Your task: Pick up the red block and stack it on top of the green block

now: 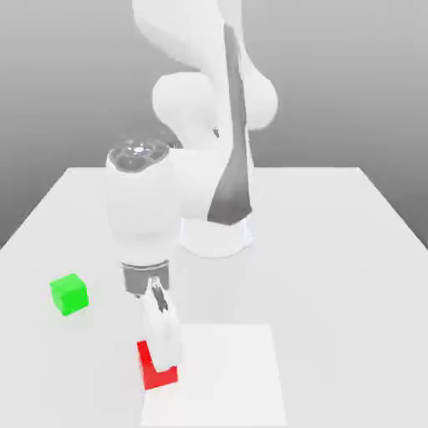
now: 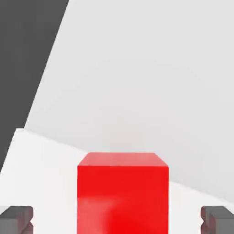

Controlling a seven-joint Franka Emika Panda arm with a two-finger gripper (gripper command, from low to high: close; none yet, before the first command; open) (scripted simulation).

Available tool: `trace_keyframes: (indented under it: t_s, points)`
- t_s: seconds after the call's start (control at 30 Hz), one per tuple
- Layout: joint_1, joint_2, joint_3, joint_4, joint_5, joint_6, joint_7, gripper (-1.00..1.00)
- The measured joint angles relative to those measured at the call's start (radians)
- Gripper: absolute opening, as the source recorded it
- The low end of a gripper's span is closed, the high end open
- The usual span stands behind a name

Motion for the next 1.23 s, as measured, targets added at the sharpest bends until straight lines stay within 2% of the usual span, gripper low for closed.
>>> trace_keyframes:
  t_s: [0.03,0.27,0.47,0.63,0.8,0.93,1.1,1.13,1.23]
  points:
    - [-0.001,0.021,0.001,0.003,0.001,0.018,0.0,-1.0]
    - [-0.001,0.019,0.001,0.003,-0.001,0.018,0.002,-1.0]
    - [-0.008,-0.172,-0.013,-0.03,-0.008,-0.14,-0.013,-1.0]
    - [-0.242,-0.315,-0.119,-0.109,-0.063,-0.199,-0.26,-1.0]
    - [-0.369,-0.442,-0.266,-0.2,-0.12,-0.236,-0.545,-1.0]
    - [-0.374,-0.392,-0.314,-0.214,-0.083,-0.172,-0.642,-1.0]
    - [-0.35,-0.25,-0.309,-0.211,0.042,-0.04,-0.734,-1.0]
    - [-0.356,-0.22,-0.296,-0.21,0.073,-0.013,-0.755,1.0]
    - [-0.356,-0.22,-0.296,-0.21,0.073,-0.013,-0.755,1.0]
